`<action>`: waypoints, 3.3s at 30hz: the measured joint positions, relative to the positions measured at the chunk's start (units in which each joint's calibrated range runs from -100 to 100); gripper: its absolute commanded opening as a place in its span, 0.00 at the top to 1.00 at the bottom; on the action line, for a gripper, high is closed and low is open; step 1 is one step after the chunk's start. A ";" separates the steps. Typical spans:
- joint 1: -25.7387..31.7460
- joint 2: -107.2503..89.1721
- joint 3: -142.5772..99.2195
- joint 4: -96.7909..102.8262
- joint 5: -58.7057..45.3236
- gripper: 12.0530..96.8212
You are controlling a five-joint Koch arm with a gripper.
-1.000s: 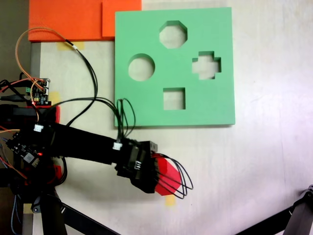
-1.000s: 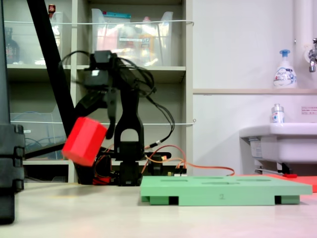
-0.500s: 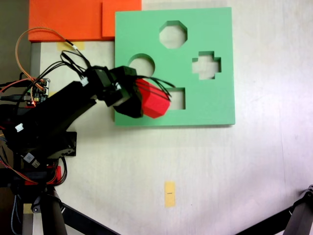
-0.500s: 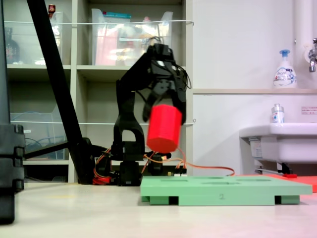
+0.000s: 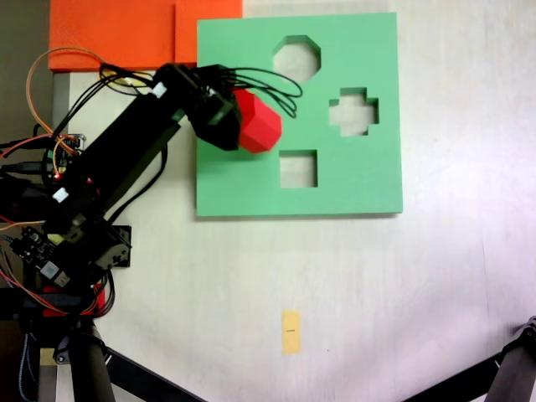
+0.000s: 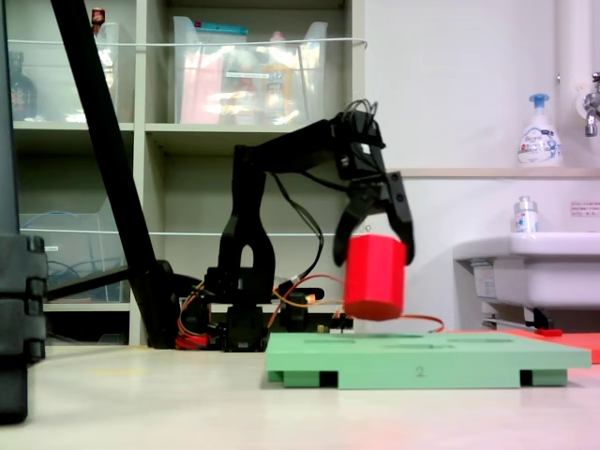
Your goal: Put the octagonal pillar block into the corresponding hole
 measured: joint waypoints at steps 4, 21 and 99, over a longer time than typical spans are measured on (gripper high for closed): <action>0.59 10.12 10.78 0.39 0.59 0.74; 2.49 42.13 37.24 0.39 4.69 0.73; 1.81 52.26 41.06 10.87 3.22 0.10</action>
